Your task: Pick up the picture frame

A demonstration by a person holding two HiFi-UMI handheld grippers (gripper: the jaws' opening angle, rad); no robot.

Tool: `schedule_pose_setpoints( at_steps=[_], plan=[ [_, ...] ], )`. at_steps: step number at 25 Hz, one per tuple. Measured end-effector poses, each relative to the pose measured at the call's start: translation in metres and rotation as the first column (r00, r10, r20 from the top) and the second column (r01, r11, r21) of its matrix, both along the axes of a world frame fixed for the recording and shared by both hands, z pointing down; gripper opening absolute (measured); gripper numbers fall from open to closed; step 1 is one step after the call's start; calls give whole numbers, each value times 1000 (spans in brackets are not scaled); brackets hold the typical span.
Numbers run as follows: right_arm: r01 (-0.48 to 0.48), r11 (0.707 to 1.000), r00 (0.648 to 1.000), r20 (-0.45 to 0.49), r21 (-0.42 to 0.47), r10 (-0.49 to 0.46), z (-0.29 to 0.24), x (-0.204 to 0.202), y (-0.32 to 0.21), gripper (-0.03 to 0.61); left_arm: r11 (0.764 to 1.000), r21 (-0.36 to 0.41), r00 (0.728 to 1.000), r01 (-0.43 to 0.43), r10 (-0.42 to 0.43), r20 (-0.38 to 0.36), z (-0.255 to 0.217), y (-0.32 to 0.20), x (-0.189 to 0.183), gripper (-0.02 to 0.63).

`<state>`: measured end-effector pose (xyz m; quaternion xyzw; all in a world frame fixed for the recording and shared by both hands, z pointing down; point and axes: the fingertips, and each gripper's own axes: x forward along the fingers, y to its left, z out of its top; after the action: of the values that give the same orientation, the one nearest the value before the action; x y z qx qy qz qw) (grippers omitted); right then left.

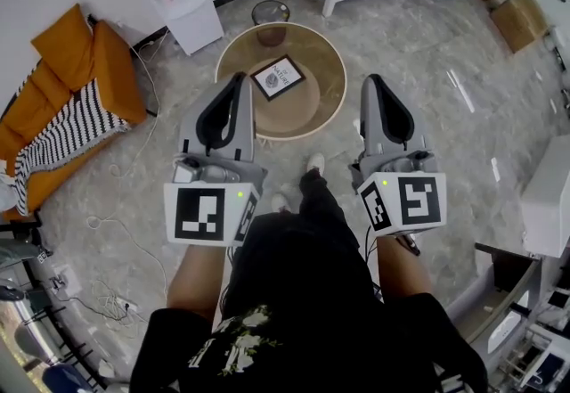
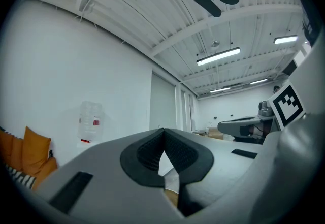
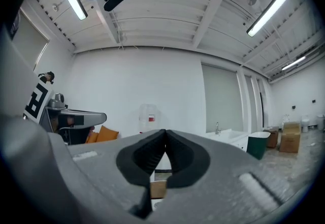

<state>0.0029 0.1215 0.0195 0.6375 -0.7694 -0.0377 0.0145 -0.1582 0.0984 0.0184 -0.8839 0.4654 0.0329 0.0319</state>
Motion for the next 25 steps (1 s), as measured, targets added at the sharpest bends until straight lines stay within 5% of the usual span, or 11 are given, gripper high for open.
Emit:
schedule_pose_setpoints(
  at_steps=[13, 25],
  plan=[
    [27, 1000, 999, 20, -7, -27, 5, 11, -46, -5, 1000, 7, 999, 28, -28, 17, -1, -41, 12, 11],
    [94, 993, 995, 36, -72, -91, 34, 20, -141, -5, 993, -78, 996, 85, -82, 34, 30, -125, 26, 11]
  ],
)
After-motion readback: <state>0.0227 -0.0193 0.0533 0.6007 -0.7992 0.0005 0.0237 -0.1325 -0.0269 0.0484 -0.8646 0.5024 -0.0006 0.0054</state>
